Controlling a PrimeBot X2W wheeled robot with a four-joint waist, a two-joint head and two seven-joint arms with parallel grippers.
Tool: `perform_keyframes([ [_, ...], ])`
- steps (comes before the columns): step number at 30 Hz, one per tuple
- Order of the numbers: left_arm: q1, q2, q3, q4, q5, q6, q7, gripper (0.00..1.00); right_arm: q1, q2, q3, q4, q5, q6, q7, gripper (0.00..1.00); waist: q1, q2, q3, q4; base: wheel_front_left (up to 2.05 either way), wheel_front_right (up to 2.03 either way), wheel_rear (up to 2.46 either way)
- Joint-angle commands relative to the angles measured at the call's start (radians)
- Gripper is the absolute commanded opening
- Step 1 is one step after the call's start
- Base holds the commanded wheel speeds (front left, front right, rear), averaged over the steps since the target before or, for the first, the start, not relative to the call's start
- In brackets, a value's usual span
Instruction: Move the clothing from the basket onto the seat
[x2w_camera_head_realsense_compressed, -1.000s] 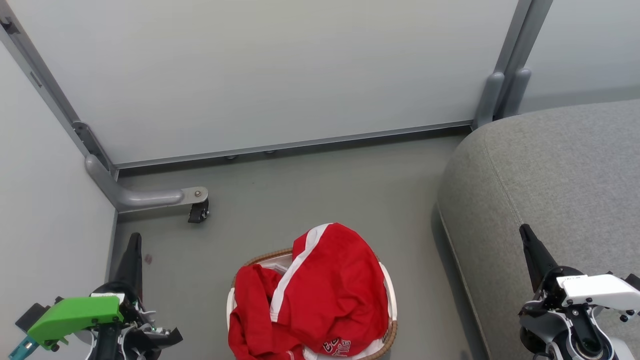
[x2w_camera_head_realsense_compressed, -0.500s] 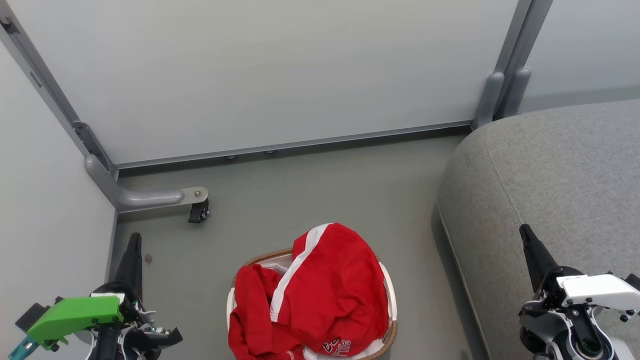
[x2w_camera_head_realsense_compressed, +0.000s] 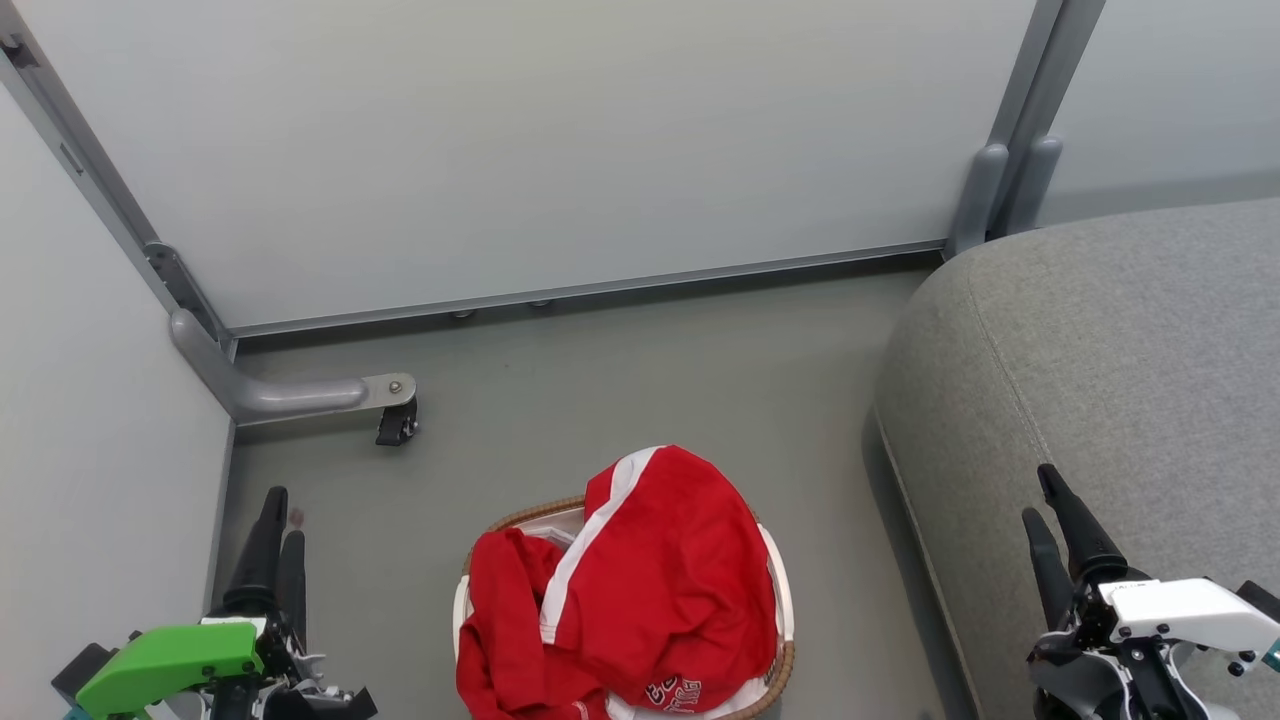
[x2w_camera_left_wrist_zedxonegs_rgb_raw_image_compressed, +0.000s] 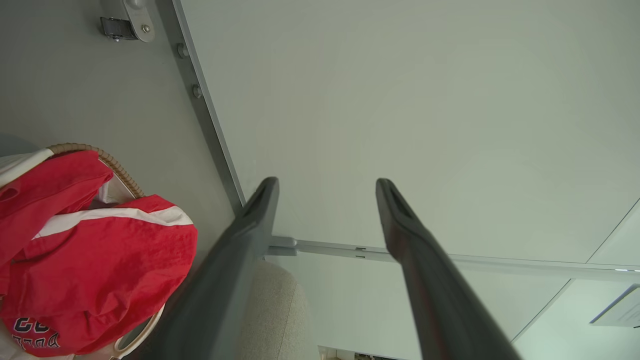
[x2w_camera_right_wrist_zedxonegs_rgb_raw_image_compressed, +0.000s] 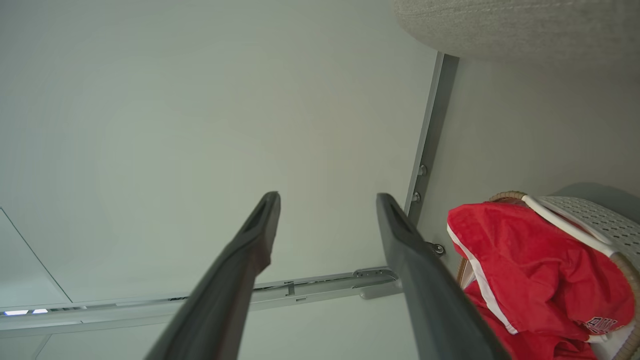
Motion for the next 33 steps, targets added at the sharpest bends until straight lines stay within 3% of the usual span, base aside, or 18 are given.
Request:
perform_keyframes([
  [1, -0.02, 0.005, -0.004, -0.013, 0.018, -0.001, -0.013, 1.0, -0.019, -0.01, 0.009, -0.019, -0.02, 0.0, -0.013, 1.0, 0.0, 0.0, 0.0, 0.0, 0.0, 0.0, 0.0],
  [33, -0.021, 0.026, -0.057, 0.012, 0.687, 0.006, -0.15, 1.0, -0.054, -0.048, 0.08, -0.046, -0.622, 0.0, -0.152, 1.0, 0.0, 0.0, 0.004, 0.008, 0.0, 0.0, 0.0],
])
